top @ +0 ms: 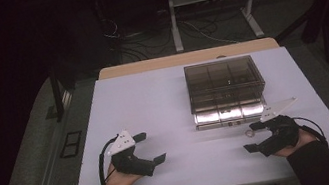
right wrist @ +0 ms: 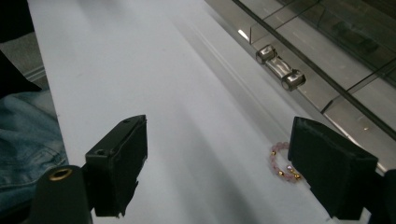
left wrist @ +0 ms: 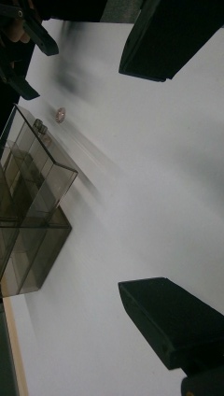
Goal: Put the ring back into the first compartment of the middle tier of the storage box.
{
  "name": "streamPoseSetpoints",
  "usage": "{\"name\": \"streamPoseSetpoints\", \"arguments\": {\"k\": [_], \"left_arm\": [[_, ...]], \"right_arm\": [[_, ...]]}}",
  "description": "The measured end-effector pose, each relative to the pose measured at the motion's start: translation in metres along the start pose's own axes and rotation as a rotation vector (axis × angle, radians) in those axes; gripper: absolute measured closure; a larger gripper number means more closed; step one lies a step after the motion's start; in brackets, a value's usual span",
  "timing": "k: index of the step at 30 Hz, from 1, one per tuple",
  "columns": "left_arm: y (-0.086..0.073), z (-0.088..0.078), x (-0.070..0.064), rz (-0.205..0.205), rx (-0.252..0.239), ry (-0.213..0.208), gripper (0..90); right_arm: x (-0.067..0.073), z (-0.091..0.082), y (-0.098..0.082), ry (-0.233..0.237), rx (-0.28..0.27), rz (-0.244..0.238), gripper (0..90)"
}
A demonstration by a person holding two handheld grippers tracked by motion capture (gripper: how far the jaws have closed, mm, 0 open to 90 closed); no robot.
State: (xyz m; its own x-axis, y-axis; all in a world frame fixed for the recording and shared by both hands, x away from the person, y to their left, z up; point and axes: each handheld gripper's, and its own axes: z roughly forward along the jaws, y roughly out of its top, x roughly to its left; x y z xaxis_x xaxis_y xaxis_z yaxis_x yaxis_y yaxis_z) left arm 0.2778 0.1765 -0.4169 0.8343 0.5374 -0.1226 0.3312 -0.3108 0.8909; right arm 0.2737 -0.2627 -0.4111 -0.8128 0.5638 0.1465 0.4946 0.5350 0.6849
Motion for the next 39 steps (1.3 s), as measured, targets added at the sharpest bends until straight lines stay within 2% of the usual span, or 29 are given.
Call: {"name": "streamPoseSetpoints", "arguments": {"k": [6,12,18,23,25,39], "left_arm": [[0.0,0.0,0.0,0.001,0.002,0.0,0.0],[0.0,0.0,0.0,0.005,0.004,-0.001,0.0],[0.0,0.001,0.0,0.005,0.005,-0.001,0.0],[0.0,0.001,0.0,0.007,0.008,-0.004,0.0],[0.0,0.001,0.0,0.007,0.008,-0.004,0.0],[0.0,0.002,-0.001,0.006,0.01,-0.005,0.0]], "right_arm": [[-0.001,0.005,-0.003,0.006,0.023,-0.009,19.1],[-0.004,0.012,-0.006,0.019,0.039,0.011,22.9],[-0.006,0.018,-0.007,0.003,0.073,0.007,23.8],[-0.008,0.021,-0.007,-0.002,0.084,0.006,24.3],[-0.009,0.021,-0.008,0.007,0.081,0.006,31.3],[-0.015,0.027,-0.008,-0.009,0.096,-0.004,33.8]]}}
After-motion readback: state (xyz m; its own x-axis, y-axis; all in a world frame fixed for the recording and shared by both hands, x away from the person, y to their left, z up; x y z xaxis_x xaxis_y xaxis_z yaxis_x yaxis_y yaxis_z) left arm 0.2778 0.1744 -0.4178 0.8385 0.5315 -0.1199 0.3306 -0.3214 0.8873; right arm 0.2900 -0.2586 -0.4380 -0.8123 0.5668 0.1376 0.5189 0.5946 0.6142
